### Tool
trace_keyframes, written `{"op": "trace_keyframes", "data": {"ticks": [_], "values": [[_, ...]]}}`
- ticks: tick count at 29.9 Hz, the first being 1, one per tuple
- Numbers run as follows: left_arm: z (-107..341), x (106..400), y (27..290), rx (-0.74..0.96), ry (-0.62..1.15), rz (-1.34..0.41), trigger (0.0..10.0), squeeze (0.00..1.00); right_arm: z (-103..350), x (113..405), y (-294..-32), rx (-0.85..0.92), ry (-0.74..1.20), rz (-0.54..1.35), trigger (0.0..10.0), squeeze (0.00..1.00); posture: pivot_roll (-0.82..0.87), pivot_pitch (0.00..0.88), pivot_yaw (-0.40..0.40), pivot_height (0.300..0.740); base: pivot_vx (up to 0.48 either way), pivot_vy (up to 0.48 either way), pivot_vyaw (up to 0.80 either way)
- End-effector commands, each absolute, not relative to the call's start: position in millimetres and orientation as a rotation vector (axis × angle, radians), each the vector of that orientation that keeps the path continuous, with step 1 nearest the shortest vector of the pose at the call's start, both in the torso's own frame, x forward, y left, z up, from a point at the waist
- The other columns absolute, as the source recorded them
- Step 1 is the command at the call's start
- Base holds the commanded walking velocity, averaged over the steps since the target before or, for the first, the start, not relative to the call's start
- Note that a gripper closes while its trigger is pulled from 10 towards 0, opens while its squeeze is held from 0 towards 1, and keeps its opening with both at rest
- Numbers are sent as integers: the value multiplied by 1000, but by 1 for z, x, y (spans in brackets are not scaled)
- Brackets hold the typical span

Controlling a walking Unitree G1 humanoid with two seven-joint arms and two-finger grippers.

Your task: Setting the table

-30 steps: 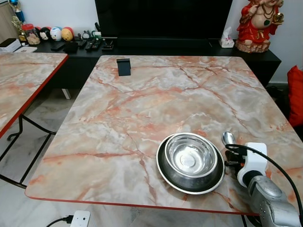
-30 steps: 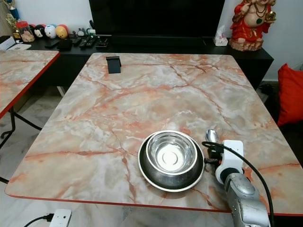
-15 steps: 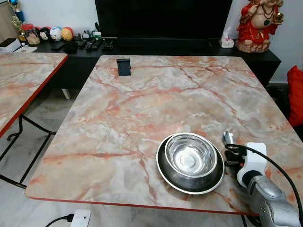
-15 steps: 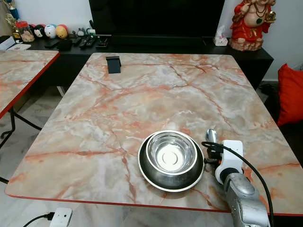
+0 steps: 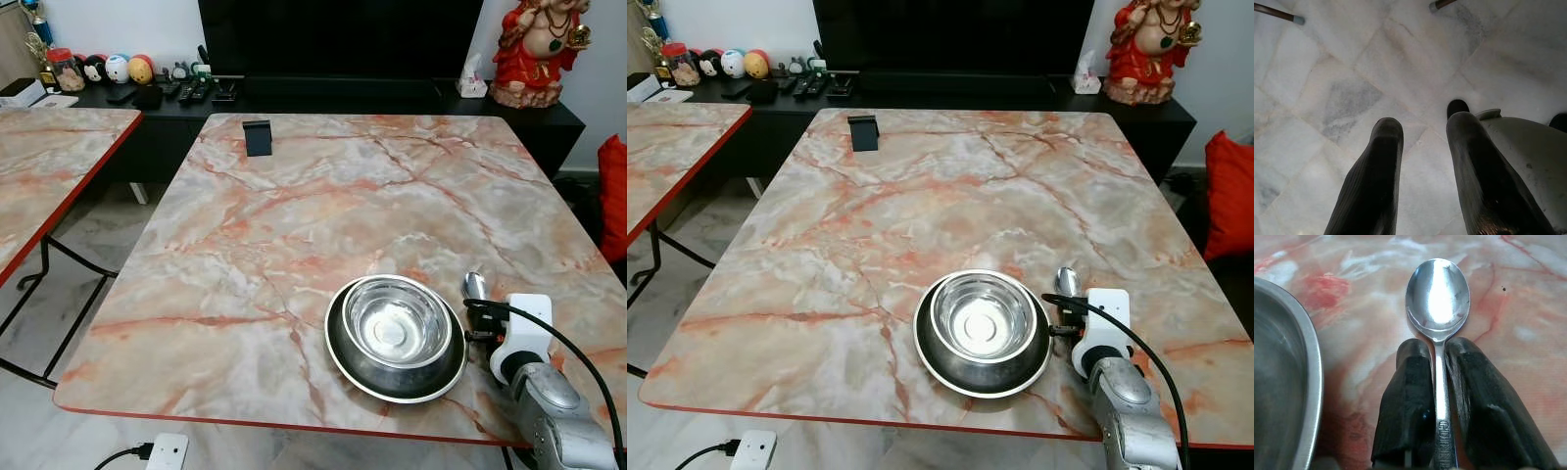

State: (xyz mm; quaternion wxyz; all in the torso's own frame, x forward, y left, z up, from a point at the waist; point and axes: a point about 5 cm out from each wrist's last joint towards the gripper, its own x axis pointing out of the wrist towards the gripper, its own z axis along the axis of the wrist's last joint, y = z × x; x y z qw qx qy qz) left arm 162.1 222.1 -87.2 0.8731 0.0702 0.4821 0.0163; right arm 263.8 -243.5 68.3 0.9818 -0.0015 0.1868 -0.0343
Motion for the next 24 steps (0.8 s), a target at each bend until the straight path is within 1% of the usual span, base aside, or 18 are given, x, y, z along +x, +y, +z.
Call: {"op": "trace_keyframes", "data": {"ticks": [1,4,5,7,10,16,20,21,24], "values": [[-89,158,222,167,1026,15,10000,0,74,265,-244,-1,329,-72,10000,0,-32,0,27,731,0,0,0],[-89,158,222,166,1026,14,10000,0,80,268,-245,-25,284,-87,10000,0,-32,0,27,731,0,0,0],[-89,158,222,166,1025,13,10000,0,85,269,-247,-62,230,-108,10000,0,-34,0,28,731,0,0,0],[-89,158,222,165,1024,13,10000,0,87,269,-248,-81,210,-117,10000,0,-34,0,28,731,0,0,0],[-89,157,221,161,1020,13,10000,0,97,267,-254,-101,108,-176,10000,0,-34,0,28,731,0,0,0],[-90,156,221,161,1018,8,10000,0,99,261,-259,-103,60,-240,10000,0,-37,0,29,731,0,0,0],[-89,156,222,164,1015,5,10000,0,104,259,-254,-71,-23,-245,10000,0,-39,0,30,731,0,0,0],[-89,156,222,167,1011,5,10000,0,107,259,-245,-56,-61,-213,10000,0,-40,0,28,731,0,0,0],[-89,157,222,167,1004,6,10000,0,109,257,-236,-81,-92,-190,10000,0,-35,0,22,731,0,0,0]]}}
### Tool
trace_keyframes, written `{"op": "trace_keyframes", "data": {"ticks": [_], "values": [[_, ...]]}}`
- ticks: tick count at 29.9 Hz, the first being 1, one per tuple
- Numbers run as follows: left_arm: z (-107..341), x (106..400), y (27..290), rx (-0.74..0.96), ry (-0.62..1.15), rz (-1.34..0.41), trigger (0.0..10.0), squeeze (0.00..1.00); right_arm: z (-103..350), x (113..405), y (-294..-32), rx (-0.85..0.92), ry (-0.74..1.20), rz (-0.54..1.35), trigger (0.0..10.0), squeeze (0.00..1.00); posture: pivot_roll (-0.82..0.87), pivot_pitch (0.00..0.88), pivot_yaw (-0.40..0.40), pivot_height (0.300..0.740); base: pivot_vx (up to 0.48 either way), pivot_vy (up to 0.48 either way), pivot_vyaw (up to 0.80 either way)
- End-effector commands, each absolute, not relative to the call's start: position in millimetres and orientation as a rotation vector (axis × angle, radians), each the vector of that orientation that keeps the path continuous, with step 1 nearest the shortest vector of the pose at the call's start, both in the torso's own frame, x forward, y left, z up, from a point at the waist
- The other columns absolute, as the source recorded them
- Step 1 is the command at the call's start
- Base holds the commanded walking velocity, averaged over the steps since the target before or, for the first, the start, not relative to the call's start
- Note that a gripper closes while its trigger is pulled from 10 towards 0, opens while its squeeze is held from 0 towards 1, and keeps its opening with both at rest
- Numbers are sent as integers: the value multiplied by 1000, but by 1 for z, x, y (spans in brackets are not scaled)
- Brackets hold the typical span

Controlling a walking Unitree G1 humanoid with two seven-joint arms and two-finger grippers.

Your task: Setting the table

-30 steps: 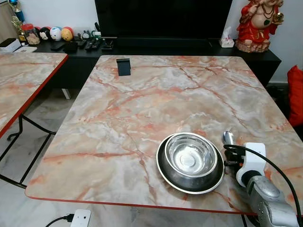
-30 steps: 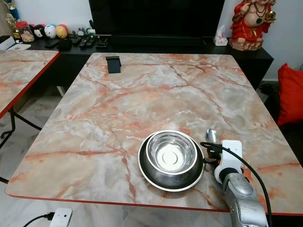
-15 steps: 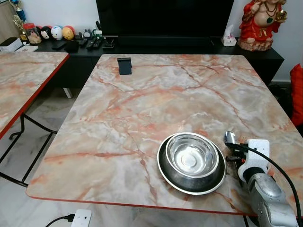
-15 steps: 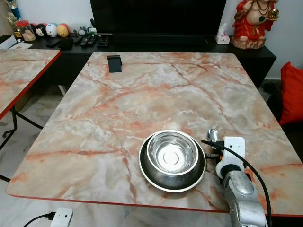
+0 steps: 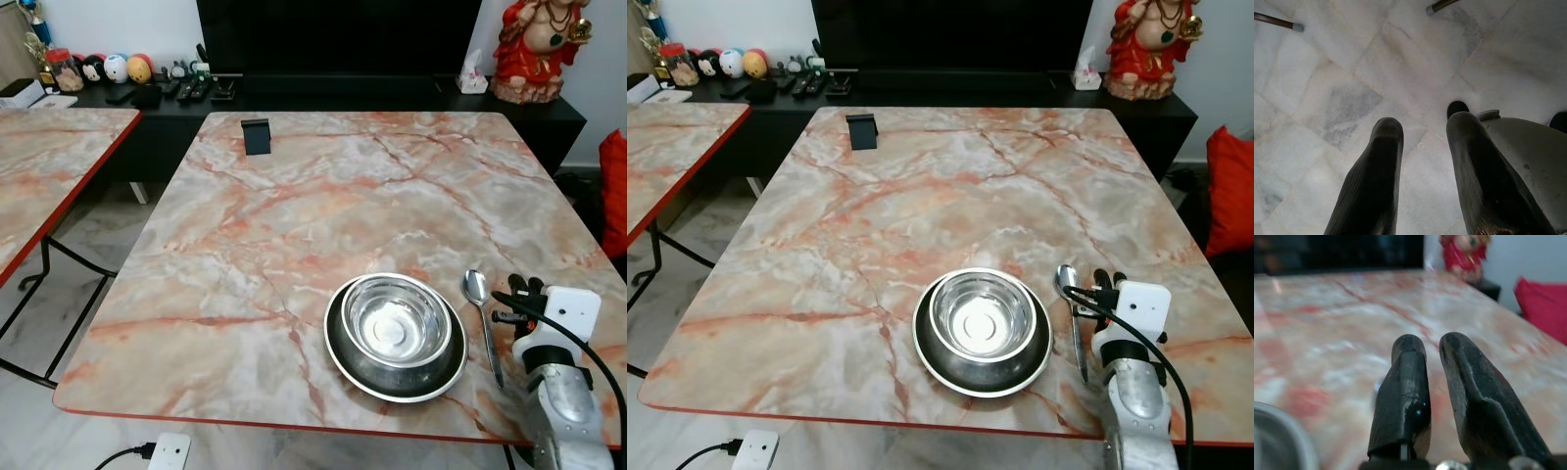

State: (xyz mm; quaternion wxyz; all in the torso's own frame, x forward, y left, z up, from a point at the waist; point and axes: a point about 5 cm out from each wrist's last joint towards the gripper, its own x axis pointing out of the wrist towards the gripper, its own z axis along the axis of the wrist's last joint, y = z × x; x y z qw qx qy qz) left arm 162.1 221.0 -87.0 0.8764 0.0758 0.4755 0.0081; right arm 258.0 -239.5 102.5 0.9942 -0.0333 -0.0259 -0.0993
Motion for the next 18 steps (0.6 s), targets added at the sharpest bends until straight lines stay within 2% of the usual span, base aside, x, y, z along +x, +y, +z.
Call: {"op": "trace_keyframes", "data": {"ticks": [1,6,18], "values": [[-88,158,222,166,999,8,10000,0,109,256,-235,-78,-99,-193,10000,0,-26,0,14,731,0,0,0],[-86,164,220,162,967,9,10000,0,118,246,-226,-74,-190,-219,10000,0,-25,0,9,731,0,0,0],[-83,172,212,160,928,-6,10000,0,132,253,-224,-98,-257,-190,10000,0,-26,0,-12,731,0,0,0]]}}
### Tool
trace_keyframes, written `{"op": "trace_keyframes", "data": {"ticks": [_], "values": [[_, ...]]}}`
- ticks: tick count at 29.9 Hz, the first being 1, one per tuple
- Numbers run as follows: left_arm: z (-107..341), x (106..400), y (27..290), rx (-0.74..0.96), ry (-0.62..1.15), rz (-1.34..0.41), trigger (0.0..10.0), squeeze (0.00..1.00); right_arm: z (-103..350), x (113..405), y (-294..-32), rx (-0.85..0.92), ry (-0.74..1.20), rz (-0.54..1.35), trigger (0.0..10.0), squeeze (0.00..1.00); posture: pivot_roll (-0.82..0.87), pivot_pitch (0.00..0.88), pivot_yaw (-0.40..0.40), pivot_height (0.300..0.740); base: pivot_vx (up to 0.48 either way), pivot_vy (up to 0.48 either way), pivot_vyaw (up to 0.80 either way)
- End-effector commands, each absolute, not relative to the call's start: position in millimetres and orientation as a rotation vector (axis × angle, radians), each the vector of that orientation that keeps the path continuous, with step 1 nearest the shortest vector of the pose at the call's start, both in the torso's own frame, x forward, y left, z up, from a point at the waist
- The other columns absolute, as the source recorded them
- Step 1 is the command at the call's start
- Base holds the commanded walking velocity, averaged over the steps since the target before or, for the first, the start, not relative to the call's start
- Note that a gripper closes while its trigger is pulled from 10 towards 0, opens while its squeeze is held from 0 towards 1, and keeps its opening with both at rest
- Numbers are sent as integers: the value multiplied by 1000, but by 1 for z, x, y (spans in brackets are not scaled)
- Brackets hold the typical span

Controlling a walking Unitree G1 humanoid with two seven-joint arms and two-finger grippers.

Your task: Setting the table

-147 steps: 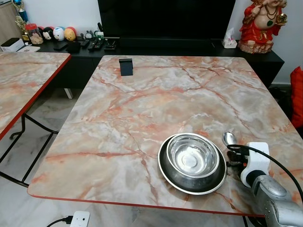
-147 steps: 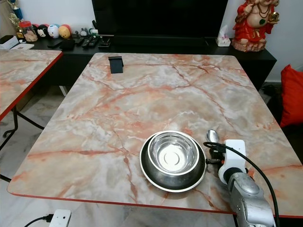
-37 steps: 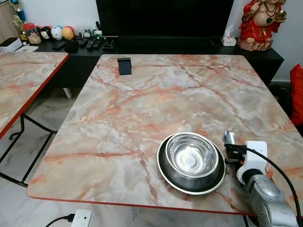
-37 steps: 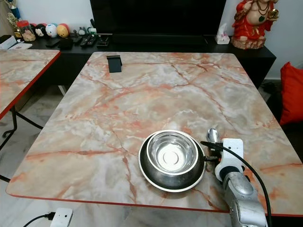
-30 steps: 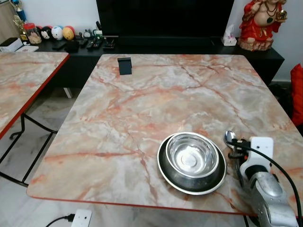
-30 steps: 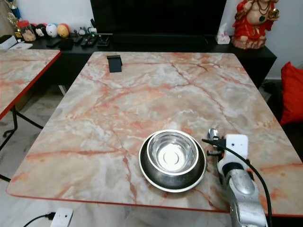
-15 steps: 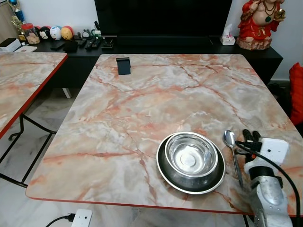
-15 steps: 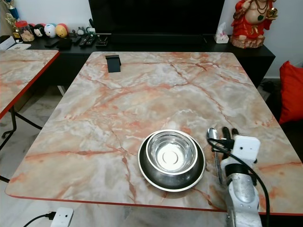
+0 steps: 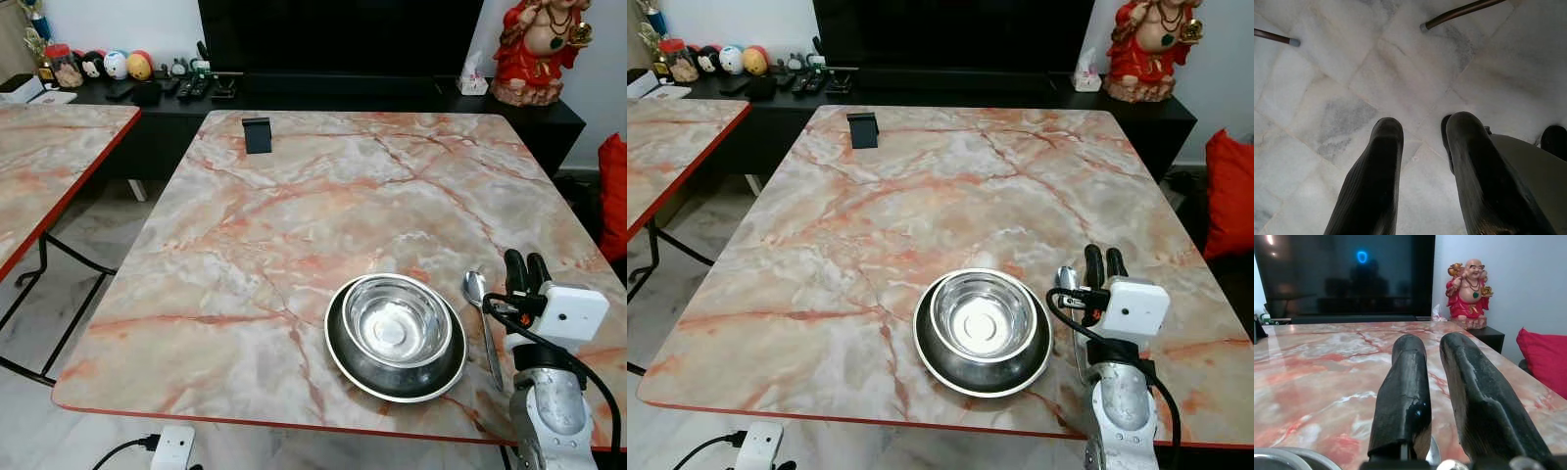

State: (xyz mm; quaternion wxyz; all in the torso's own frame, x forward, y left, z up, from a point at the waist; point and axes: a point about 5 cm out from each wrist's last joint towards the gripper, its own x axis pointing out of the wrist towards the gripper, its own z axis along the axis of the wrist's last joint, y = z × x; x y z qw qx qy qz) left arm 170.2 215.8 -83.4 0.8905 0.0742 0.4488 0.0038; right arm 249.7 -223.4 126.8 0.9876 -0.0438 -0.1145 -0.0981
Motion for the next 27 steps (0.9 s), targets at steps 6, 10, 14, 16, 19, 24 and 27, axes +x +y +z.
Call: {"op": "trace_keyframes", "data": {"ticks": [6,10,14,16,19,24,27], "values": [[-80,181,207,158,902,-16,10000,0,135,262,-218,-83,-272,-171,10000,0,-9,0,-20,731,0,0,0],[-75,193,204,170,879,-45,10000,0,139,273,-208,-64,-300,-154,10000,0,-20,0,-8,731,0,0,0],[-73,197,204,163,866,-41,10000,0,140,274,-207,-61,-307,-154,10000,0,-17,0,-10,731,0,0,0],[-72,199,204,158,860,-37,10000,0,140,275,-209,-59,-307,-163,10000,0,-16,0,-8,731,0,0,0],[-70,201,203,155,851,-39,10000,0,143,278,-211,-57,-316,-170,10000,0,-11,0,-12,731,0,0,0],[-69,204,203,144,841,-28,10000,0,147,281,-210,-55,-331,-166,10000,0,-16,0,-11,731,0,0,0],[-69,203,202,148,842,-32,10000,0,149,282,-210,-63,-340,-176,10000,0,-19,0,-6,731,0,0,0]]}}
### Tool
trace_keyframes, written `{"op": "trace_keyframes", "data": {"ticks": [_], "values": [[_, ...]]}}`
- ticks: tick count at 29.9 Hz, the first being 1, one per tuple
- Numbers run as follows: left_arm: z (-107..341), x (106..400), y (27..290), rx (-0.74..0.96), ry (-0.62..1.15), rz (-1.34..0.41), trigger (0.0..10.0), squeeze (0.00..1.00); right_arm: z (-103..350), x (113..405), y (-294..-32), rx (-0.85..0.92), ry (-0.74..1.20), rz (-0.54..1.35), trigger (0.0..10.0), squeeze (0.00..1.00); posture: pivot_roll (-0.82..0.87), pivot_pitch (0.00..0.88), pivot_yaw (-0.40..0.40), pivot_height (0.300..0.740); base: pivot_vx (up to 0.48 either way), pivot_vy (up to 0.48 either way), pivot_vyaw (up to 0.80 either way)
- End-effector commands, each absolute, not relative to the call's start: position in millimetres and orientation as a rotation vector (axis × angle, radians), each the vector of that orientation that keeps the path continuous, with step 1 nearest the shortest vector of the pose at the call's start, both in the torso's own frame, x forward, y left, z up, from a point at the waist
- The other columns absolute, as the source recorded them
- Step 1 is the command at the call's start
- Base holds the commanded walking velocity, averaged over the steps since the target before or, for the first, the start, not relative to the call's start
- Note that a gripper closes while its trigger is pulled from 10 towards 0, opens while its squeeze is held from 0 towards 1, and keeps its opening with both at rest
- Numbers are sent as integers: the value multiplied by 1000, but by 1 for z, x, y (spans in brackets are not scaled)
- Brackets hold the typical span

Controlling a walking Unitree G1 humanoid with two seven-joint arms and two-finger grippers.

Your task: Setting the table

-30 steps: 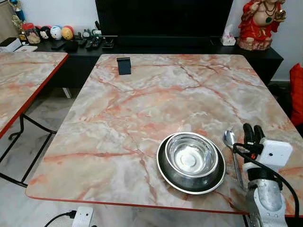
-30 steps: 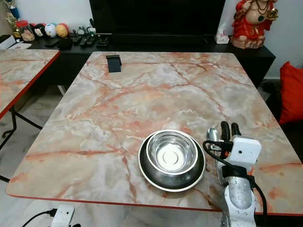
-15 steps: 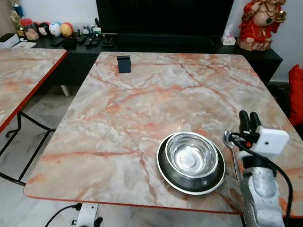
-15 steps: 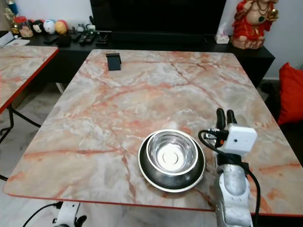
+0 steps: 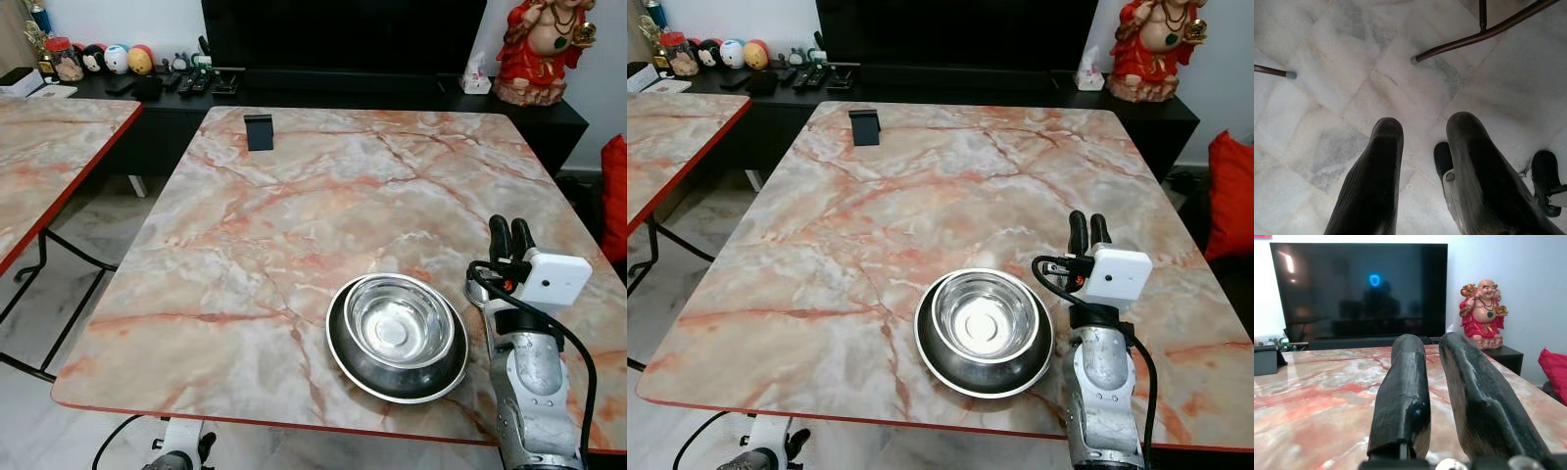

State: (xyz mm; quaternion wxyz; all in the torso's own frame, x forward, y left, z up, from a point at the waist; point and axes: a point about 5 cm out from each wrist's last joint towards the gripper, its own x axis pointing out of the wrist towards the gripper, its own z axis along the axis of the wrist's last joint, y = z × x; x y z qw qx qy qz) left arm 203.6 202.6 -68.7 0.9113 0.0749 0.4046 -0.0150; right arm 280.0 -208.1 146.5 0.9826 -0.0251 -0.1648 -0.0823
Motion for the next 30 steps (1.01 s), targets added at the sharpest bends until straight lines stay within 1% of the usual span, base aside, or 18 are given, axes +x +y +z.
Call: {"op": "trace_keyframes", "data": {"ticks": [1,14,18,21,30], "values": [[-70,203,202,147,843,-33,10000,0,149,282,-211,-53,-341,-182,10000,0,-19,0,-5,731,0,0,0],[-70,201,203,134,841,-16,10000,0,151,285,-211,-84,-338,-182,10000,0,-18,0,1,731,0,0,0],[-70,201,204,131,841,-13,10000,0,152,285,-208,-90,-345,-177,10000,0,-19,0,5,731,0,0,731],[-70,201,204,129,839,-10,10000,0,152,285,-207,-86,-348,-173,10000,0,-19,0,5,731,0,277,800],[-70,201,205,133,842,-11,10000,0,152,284,-211,-67,-349,-184,10000,0,-20,0,9,731,0,298,0]]}}
